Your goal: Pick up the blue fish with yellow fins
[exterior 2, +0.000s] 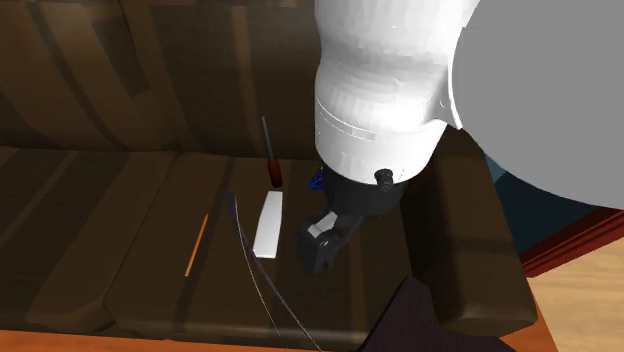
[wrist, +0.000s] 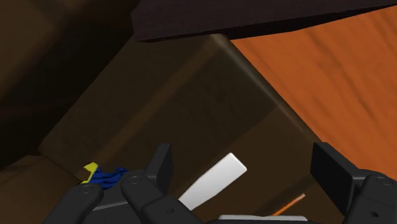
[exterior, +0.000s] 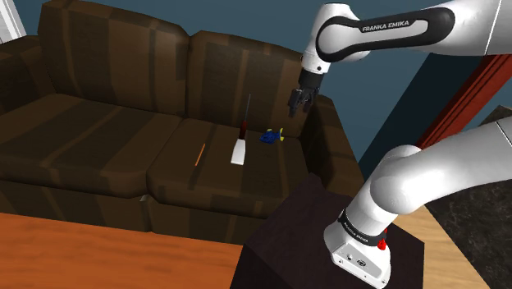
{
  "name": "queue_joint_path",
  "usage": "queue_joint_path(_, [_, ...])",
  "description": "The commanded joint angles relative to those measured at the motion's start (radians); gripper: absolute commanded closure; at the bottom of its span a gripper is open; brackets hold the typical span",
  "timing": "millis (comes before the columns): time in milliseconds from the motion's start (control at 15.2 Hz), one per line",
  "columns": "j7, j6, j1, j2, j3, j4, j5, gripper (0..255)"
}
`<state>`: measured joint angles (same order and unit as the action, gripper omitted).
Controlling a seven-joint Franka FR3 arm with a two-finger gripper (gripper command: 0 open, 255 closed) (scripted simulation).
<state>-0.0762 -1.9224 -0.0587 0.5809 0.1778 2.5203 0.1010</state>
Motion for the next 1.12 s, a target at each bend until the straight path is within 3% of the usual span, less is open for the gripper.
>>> queue_joint_path(0, [-0.015,-0.084,-0.007,-0.063,0.020,0.012,0.013,0])
queue_joint_path(594, [-0.103,-0.394,-0.031,-0.368,0.113,-0.013,0.029,0])
queue_joint_path(1056, [-0.210,-0.591,-0.050,-0.646,0.161,-0.114,-0.047,0])
